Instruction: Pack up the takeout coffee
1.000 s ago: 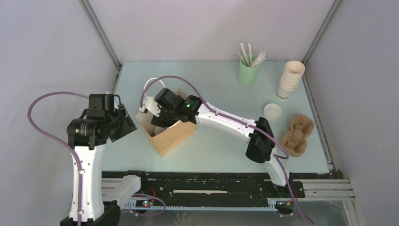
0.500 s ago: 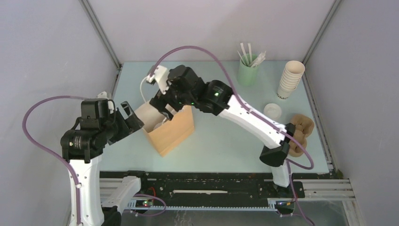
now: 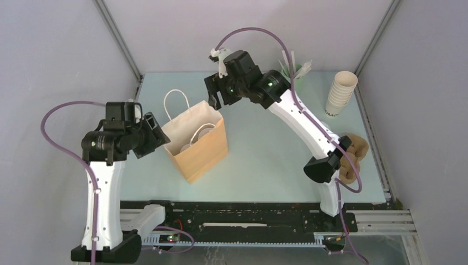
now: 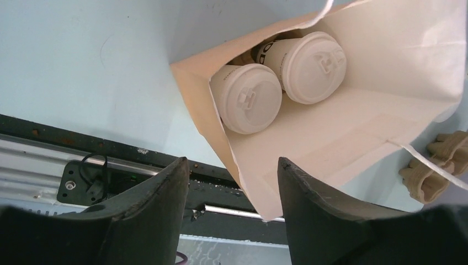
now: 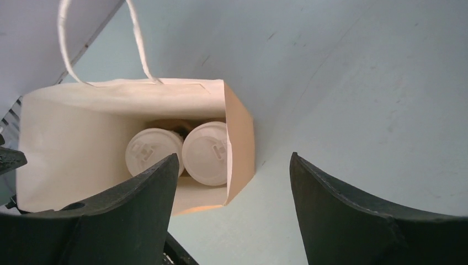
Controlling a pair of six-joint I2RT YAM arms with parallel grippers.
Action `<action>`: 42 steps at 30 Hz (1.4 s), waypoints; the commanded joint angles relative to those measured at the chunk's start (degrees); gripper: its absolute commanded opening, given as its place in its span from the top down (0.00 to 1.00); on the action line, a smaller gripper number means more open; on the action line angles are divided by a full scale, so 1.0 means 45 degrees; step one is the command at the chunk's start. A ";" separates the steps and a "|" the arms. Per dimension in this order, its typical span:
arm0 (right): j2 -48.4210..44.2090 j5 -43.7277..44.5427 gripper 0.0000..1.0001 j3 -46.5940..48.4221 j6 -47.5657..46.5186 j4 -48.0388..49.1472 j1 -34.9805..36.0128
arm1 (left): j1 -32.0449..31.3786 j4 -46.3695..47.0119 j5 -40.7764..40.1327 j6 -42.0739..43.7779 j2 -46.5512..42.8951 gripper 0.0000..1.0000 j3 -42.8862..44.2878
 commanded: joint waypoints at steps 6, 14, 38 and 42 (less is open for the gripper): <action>0.0958 0.0286 0.20 -0.0291 -0.0086 -0.0050 0.0122 | 0.0084 0.0292 -0.0386 -0.0384 0.0634 0.43 -0.0037; 0.1746 0.1348 0.50 -0.0302 -0.1288 0.0315 0.0455 | 0.0068 0.0415 -0.0326 -0.0433 0.0869 0.63 -0.0366; -0.4029 0.3797 1.00 -0.5705 0.3711 -0.2593 0.0937 | -0.2822 0.1374 0.1307 -0.0417 0.2995 0.69 0.1574; -0.4861 0.3404 1.00 -0.7137 0.4328 -0.2402 0.0802 | -0.3339 0.1751 0.1667 -0.0478 0.3618 0.64 0.1907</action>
